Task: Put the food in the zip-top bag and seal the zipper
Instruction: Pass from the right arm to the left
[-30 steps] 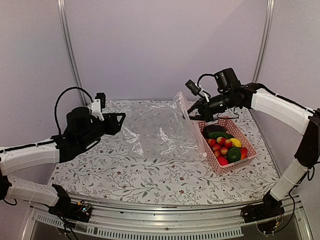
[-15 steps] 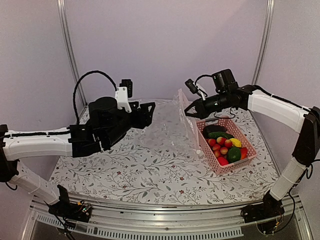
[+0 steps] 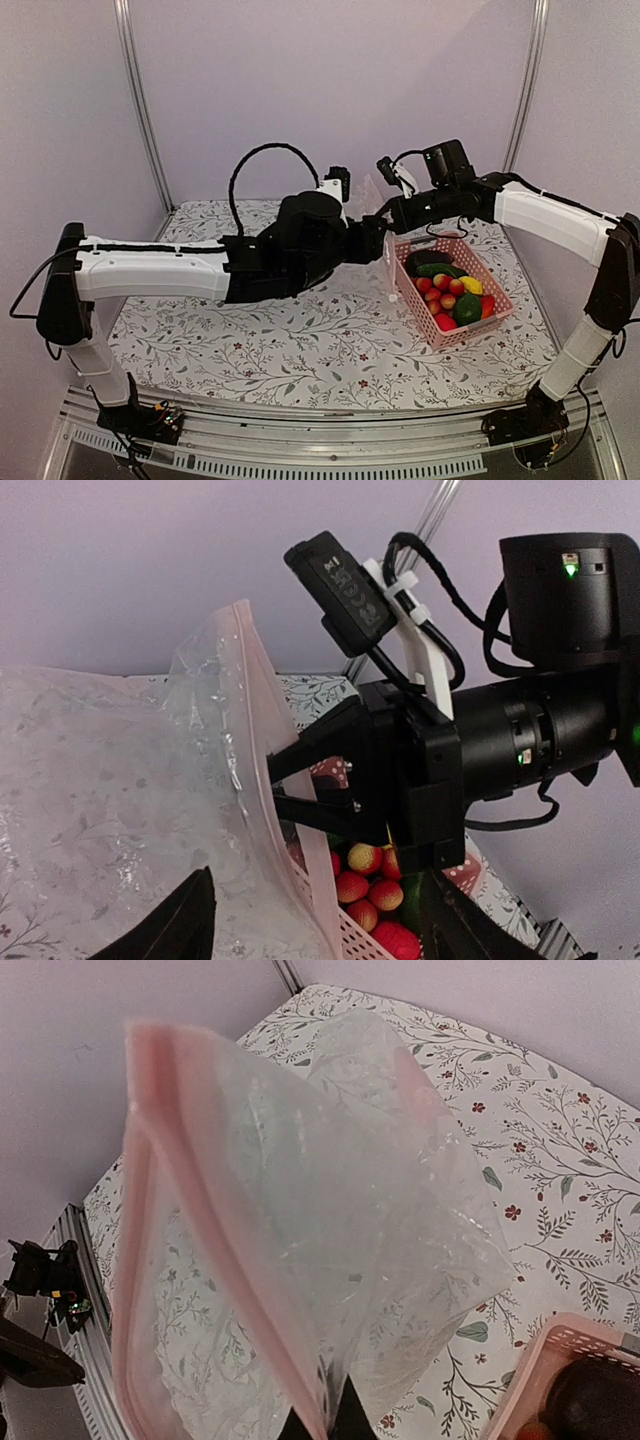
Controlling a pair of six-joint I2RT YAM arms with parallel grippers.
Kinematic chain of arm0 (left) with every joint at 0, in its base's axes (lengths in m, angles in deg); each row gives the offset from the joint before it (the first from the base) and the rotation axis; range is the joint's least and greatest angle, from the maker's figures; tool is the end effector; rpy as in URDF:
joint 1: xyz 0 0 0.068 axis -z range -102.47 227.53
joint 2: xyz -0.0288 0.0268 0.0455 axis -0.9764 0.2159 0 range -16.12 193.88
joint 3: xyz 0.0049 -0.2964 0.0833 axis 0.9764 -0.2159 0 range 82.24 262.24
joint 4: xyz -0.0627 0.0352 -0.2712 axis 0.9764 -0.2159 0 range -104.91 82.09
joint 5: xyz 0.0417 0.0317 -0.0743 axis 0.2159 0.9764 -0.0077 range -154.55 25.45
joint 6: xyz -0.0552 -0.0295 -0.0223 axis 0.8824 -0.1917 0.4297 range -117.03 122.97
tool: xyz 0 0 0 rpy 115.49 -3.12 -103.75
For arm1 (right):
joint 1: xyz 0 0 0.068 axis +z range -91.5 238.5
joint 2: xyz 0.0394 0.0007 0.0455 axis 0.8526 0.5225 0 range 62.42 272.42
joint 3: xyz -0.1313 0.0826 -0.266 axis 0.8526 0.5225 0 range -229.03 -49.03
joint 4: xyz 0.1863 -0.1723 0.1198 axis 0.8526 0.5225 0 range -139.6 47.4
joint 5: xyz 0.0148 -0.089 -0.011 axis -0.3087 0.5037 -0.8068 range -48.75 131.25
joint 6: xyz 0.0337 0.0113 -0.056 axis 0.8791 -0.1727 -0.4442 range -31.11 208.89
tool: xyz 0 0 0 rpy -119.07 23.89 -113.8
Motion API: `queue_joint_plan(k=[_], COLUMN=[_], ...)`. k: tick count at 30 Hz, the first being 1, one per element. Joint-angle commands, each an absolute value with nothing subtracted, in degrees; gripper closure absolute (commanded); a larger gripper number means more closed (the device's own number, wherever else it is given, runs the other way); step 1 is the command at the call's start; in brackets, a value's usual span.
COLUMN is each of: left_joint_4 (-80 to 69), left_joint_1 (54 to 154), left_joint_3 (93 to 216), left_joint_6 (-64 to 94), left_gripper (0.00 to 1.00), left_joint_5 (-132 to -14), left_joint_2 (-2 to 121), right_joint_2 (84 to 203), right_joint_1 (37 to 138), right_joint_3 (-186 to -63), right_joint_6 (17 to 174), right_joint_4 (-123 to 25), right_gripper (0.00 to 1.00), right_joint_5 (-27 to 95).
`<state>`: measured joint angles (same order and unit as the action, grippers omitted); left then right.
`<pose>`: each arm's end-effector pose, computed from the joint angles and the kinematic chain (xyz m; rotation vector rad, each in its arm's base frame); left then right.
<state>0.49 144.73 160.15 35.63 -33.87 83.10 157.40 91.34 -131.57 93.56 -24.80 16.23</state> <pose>0.2005 -0.4074 0.3426 0.1576 1.8242 -0.7749 0.3366 0.2438 0.3404 -0.7939 2.1384 0.8379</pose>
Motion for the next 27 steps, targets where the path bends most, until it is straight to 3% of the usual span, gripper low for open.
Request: queue_joint_plan(k=[1,8,13,15,20,24,27], left_joint_4=[-10.5,-16.01,-15.32,-12.33,-4.03,-1.32,-1.06], left_joint_1=[145.16,143.38,142.84,143.0,143.13,143.45,143.81], left_joint_3=[166.81,172.46,170.37,167.91,162.34,160.79,160.8], left_joint_6=[43.17,45.47,44.64,43.8,40.25,38.31,37.95], left_gripper=[0.33,0.54,0.91,1.0,1.0,1.0,1.0], left_joint_5=[-30.07,-28.99,-26.66,-26.29,-26.26,-27.16,-27.5], left_joint_2=[88.32,94.03,92.7,91.13,86.75,85.89,85.96], right_joint_2=[155.62,154.75,153.97,153.85,153.61,153.12,153.74], right_joint_1=[92.57,93.04,93.04,93.04,93.05,93.19,93.22], right_joint_3=[-131.95,-131.45,-130.32,-129.54,-127.63,-126.64,-127.52], right_joint_6=[95.81,97.08,97.06,97.13,95.88,95.23,94.72], right_joint_4=[-25.89,-25.96,-25.71,-25.61,-25.64,-26.44,-26.23], right_gripper=[1.0,1.0,1.0,1.0,0.98,0.76,0.68], right_joint_5=[22.88,25.35,29.37,33.4,35.4,27.43,27.0])
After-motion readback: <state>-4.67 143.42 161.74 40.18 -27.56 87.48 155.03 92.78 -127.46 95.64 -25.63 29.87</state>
